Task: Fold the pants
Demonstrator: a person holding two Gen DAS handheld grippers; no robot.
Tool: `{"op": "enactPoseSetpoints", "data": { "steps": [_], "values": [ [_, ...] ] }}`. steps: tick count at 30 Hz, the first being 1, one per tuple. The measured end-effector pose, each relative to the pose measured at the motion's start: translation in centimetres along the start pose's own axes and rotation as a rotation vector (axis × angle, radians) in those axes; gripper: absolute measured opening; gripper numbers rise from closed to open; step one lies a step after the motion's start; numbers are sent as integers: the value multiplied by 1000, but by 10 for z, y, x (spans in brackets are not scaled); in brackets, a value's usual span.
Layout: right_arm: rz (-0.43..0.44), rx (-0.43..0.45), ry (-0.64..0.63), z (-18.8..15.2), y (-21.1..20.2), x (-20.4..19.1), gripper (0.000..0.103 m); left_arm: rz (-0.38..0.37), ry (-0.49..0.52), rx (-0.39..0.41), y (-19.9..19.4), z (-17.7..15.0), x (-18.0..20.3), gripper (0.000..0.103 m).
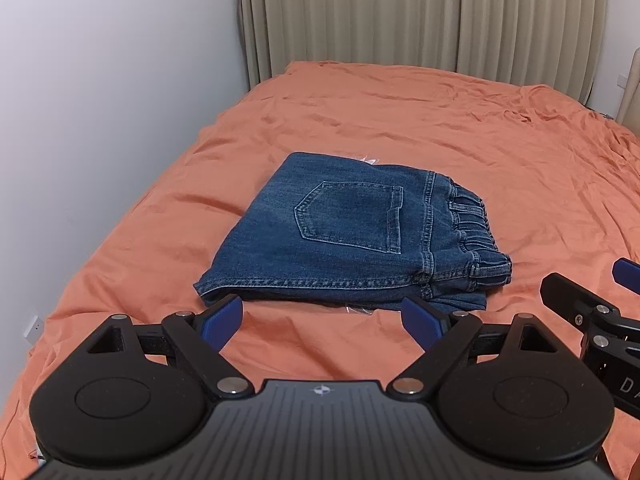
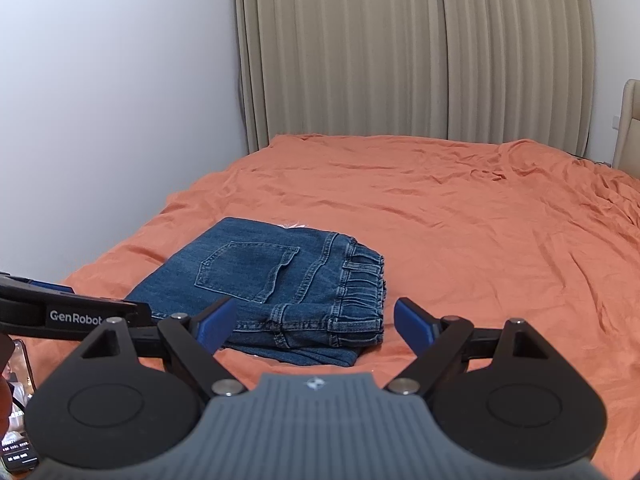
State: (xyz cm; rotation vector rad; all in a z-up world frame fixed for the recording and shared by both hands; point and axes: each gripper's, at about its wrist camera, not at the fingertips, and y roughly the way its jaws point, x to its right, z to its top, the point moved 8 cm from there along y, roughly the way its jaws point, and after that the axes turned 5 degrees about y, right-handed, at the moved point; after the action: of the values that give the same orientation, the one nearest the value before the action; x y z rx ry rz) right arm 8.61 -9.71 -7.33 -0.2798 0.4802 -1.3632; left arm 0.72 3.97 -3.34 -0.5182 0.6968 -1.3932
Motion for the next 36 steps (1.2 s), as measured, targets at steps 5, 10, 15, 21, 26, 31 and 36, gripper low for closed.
{"op": "enactPoseSetpoints", "data": {
  "steps": [5,10,15,21,26,31,36],
  "values": [
    [2,5,1,1,-2,-1,82,0,1,3,-1,0,1,103],
    [-1,0,0,0,-2,0,82,-1,-1,0,-1,0,1,103],
    [-3,-4,-1,0,-2,1,82,0,0,1,-2,0,1,103],
    [-3,-12,3,-1,-2,2,82,-3,6,0,-3,-1,1,103],
    [-4,-20,4,-1,-1,2,82,-2,7,4,-3,-1,1,103],
    [-1,-27,4,-3,-1,1,82,-7,7,2,-3,-1,2,103],
    [-1,-33,8,-3,0,2,82,-6,5,2,-4,-1,3,103]
  ]
}}
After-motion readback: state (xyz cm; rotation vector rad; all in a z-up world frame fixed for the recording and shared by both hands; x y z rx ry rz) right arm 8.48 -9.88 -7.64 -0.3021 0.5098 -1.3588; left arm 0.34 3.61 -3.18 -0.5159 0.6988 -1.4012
